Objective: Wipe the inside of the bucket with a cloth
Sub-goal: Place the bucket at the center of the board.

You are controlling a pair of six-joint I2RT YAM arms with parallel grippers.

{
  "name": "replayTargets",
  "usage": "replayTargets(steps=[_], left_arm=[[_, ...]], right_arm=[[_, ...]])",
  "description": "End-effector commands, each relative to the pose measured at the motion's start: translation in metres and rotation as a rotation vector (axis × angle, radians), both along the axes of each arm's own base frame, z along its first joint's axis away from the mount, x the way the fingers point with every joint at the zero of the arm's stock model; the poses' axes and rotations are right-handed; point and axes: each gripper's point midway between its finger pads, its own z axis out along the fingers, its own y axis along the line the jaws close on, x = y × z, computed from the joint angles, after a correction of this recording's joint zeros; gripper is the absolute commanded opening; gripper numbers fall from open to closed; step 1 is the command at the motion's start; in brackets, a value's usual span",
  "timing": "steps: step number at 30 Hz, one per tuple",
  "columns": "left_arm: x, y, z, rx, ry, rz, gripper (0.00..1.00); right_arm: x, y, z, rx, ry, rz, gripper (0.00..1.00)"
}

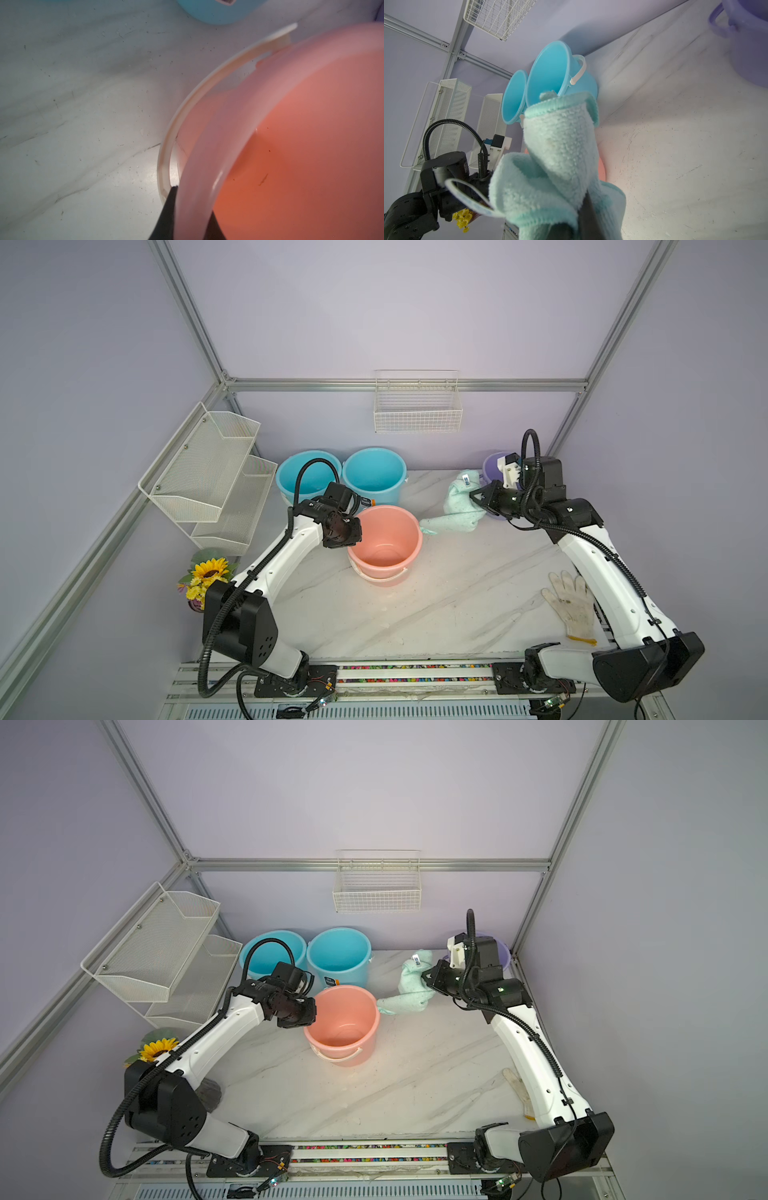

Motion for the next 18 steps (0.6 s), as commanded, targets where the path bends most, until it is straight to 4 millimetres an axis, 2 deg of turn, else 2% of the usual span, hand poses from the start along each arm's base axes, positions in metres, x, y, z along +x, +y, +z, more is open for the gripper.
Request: replayTargets(steps=[1, 6, 8, 14, 18], left_arm=[[0.019, 0.006, 0.01, -0.012, -0.021, -0.018, 0.0], [0.04, 0.026, 0.016, -0.001, -0.019, 0.009, 0.0], [0.043, 0.03, 0.018, 0.006, -0.004, 0.008, 0.05], [0.042, 0.032, 0.026, 0.019, 0.001, -0.004, 0.33], [0.038, 0.035, 0.032, 0.028, -0.006, 0.001, 0.45]], right_arm=[[0.001, -0.004, 0.007, -0.019, -0.024, -0.003, 0.0], [0.0, -0.009, 0.011, -0.036, -0.039, -0.018, 0.0], [-0.001, -0.01, 0.011, -0.037, -0.036, -0.017, 0.0], [-0.003, -0.012, 0.014, -0.046, -0.043, -0.022, 0.0], [-0.003, -0.013, 0.017, -0.059, -0.048, -0.021, 0.0]])
